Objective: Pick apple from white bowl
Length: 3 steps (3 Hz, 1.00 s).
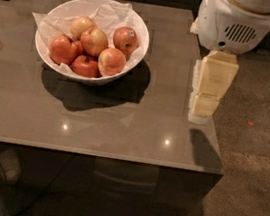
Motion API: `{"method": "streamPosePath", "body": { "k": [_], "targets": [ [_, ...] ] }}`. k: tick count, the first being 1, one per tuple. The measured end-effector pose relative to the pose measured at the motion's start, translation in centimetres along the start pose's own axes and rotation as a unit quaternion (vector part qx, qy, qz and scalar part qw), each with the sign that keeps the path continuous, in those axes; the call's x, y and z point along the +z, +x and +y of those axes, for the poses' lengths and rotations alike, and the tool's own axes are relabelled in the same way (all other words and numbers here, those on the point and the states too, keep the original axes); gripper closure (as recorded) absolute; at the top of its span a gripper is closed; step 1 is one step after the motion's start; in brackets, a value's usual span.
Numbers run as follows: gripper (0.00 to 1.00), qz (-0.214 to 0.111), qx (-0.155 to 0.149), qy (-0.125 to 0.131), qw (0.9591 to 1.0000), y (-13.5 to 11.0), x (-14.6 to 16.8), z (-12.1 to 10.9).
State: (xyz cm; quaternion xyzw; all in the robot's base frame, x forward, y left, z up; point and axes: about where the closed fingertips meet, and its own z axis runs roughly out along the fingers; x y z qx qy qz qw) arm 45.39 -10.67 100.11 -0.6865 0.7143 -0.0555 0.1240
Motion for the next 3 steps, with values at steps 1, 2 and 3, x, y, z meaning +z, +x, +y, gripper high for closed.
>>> {"method": "streamPosePath", "body": {
  "k": [1, 2, 3],
  "targets": [
    [0.00, -0.004, -0.017, 0.009, 0.9998, -1.8, -0.3, -0.4],
    [0.00, -0.046, 0.006, 0.026, 0.9986, -3.0, -1.0, -2.3],
    [0.00, -0.069, 0.011, 0.027, 0.9972, -5.7, -2.3, -5.2]
  ]
}}
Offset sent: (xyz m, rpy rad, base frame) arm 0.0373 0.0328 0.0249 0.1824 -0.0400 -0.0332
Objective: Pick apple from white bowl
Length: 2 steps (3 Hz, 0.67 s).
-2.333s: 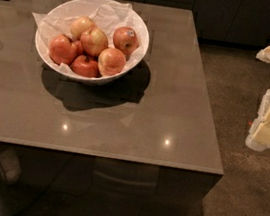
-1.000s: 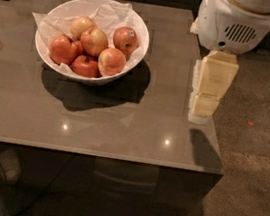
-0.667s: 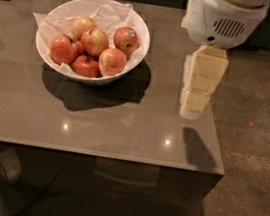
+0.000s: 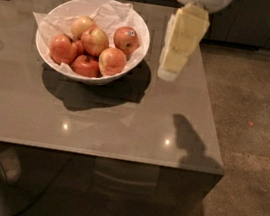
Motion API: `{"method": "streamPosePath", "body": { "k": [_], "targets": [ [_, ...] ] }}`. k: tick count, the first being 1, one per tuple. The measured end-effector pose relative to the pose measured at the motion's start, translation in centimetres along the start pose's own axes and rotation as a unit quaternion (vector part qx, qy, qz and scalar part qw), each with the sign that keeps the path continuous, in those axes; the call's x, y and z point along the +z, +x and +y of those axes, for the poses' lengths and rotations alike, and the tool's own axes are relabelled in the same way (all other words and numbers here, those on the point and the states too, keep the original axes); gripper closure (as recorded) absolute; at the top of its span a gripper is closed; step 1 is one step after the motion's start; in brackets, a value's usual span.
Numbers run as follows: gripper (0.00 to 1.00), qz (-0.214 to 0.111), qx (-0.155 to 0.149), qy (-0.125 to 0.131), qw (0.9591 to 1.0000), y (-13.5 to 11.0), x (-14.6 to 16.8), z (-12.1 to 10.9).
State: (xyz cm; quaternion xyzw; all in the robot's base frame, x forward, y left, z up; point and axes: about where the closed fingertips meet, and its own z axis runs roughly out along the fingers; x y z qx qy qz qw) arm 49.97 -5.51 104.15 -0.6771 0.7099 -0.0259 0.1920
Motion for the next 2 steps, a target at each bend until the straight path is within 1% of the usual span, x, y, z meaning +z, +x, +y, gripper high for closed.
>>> {"method": "streamPosePath", "body": {
  "k": [1, 2],
  "targets": [
    [0.00, -0.031, -0.029, -0.003, 0.9991, -5.0, 0.4, -3.2],
    [0.00, -0.050, -0.034, 0.015, 0.9980, -6.6, -0.1, -4.1]
  ]
}}
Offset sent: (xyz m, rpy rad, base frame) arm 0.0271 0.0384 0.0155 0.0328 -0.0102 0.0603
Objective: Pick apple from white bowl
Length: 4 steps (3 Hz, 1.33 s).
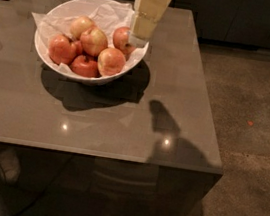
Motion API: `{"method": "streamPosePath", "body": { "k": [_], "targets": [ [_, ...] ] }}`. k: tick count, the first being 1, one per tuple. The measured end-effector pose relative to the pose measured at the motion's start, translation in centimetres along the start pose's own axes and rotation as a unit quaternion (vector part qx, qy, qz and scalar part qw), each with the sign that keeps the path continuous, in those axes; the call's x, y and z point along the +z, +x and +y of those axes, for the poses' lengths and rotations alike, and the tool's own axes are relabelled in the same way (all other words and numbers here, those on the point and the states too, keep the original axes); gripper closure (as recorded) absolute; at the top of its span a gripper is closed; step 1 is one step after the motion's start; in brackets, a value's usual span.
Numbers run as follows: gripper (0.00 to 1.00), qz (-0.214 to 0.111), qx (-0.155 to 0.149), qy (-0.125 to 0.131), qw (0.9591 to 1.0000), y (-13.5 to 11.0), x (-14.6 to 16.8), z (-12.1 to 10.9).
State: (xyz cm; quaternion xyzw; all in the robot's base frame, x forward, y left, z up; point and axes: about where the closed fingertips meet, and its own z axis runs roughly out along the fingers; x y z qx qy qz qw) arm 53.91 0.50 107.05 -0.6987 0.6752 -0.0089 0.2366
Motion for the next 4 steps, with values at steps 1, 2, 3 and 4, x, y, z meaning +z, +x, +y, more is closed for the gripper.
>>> {"method": "streamPosePath", "body": {
  "k": [1, 2, 3, 4],
  "targets": [
    [0.00, -0.004, -0.005, 0.009, 0.9999, -1.2, 1.6, -1.6],
    [0.00, 0.004, 0.008, 0.000, 1.0000, -2.2, 4.7, -4.0],
    [0.00, -0.001, 0.033, -0.002, 0.9995, -2.7, 7.7, -6.8],
    [0.00, -0.007, 0.032, 0.004, 0.9994, -3.2, 8.2, -7.1]
  ]
}}
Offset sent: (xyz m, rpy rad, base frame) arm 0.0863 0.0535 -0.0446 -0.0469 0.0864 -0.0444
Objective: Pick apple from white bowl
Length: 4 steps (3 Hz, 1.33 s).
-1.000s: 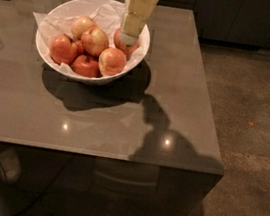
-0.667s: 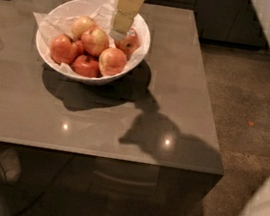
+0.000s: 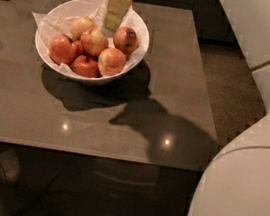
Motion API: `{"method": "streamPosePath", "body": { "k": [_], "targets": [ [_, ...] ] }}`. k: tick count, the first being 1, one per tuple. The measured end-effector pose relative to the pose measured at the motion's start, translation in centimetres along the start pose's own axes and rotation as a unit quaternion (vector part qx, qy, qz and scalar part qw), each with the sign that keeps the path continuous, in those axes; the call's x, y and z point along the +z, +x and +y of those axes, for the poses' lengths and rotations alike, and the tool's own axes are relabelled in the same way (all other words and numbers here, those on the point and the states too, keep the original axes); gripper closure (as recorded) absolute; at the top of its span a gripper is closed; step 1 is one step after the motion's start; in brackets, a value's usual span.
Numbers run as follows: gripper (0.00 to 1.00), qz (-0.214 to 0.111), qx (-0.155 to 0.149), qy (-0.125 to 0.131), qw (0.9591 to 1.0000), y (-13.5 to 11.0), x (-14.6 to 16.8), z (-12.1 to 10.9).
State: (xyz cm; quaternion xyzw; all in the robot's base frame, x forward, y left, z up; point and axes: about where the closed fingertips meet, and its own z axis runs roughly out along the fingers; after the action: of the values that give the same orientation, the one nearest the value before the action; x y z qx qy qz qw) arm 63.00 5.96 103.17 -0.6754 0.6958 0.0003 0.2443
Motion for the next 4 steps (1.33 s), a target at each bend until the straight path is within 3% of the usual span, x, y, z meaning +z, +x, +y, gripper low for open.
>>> {"method": "streamPosePath", "body": {
  "k": [1, 2, 4],
  "targets": [
    [0.00, -0.016, -0.006, -0.041, 0.9990, -2.6, 5.5, 1.0],
    [0.00, -0.024, -0.012, -0.040, 0.9989, -2.6, 6.0, 0.9],
    [0.00, -0.045, -0.003, -0.071, 0.9965, -2.2, 9.4, 0.6]
  ]
}}
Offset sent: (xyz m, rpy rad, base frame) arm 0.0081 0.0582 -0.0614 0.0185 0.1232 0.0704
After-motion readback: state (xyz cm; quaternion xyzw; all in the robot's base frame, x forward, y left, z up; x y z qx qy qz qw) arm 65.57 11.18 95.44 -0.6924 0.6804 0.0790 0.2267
